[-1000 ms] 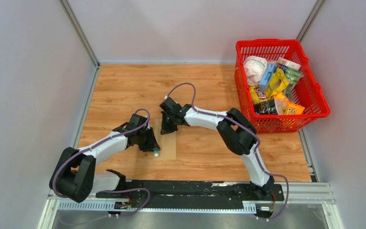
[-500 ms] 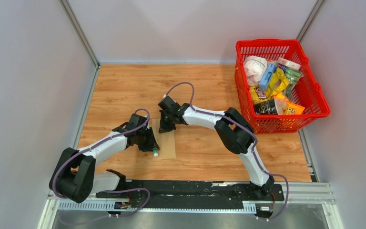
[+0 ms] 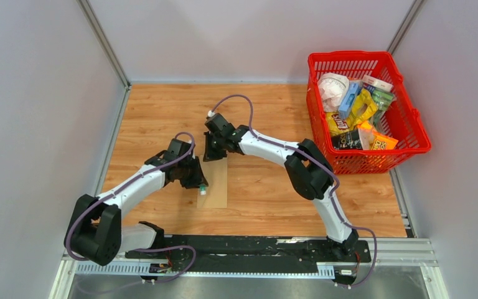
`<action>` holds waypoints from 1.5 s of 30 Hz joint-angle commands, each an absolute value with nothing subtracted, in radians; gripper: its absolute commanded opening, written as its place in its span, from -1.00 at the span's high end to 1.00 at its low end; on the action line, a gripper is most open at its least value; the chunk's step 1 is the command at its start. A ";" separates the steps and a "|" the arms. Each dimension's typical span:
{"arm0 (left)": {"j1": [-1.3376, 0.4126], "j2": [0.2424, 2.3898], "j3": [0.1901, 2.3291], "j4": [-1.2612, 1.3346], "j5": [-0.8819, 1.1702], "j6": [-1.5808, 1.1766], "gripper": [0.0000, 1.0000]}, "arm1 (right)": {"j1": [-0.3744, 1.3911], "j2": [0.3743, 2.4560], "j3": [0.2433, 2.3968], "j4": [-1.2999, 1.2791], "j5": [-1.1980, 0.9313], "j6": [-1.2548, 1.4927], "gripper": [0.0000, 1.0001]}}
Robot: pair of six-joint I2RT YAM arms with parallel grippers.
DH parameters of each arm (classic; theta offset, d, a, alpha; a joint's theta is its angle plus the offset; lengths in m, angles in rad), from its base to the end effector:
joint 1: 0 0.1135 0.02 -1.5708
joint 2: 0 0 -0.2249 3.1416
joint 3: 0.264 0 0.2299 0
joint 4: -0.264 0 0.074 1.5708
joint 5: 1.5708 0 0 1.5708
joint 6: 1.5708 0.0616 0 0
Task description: Place the letter into the envelope and seal it
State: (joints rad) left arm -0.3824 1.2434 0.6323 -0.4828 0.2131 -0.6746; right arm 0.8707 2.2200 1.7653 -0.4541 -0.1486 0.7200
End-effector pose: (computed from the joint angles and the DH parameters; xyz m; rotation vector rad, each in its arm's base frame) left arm 0.2043 -0.0962 0.1290 -0.3326 2.7557 -0.5964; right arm 0.2924 0.3612 0.1426 -0.2691 2.6570 0.7943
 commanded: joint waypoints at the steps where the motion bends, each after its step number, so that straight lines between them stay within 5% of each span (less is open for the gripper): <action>1: -0.374 1.216 0.736 -0.505 0.213 -0.661 1.00 | 0.868 2.140 1.831 -0.497 -0.129 0.661 1.00; 10: -0.360 1.190 0.787 -0.496 0.259 -0.638 1.00 | 0.769 1.912 1.610 -0.538 -0.032 0.660 0.89; 16: -0.357 1.193 0.787 -0.384 0.431 -0.578 1.00 | 0.726 1.718 1.410 -0.606 0.150 0.620 0.39; 21: -0.359 1.216 0.762 -0.213 0.824 -0.541 1.00 | 0.687 1.651 1.295 -0.644 0.235 0.614 0.08; 26: -0.367 1.223 0.749 -0.143 0.979 -0.508 1.00 | 0.680 1.583 1.212 -0.578 0.157 0.609 -0.07; 34: -0.391 1.210 0.744 -0.081 1.040 -0.520 1.00 | 0.681 1.442 1.131 -0.496 0.029 0.646 -0.06; 45: -0.390 1.193 0.833 0.112 1.031 -0.699 1.00 | 0.695 1.029 0.798 0.050 -0.402 0.643 -0.15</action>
State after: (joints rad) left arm -0.3878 1.2190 0.7593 0.0093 1.0115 -0.6441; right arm 0.6811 1.1023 0.8326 -0.2356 -0.1940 0.6605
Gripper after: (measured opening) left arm 0.302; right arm 0.569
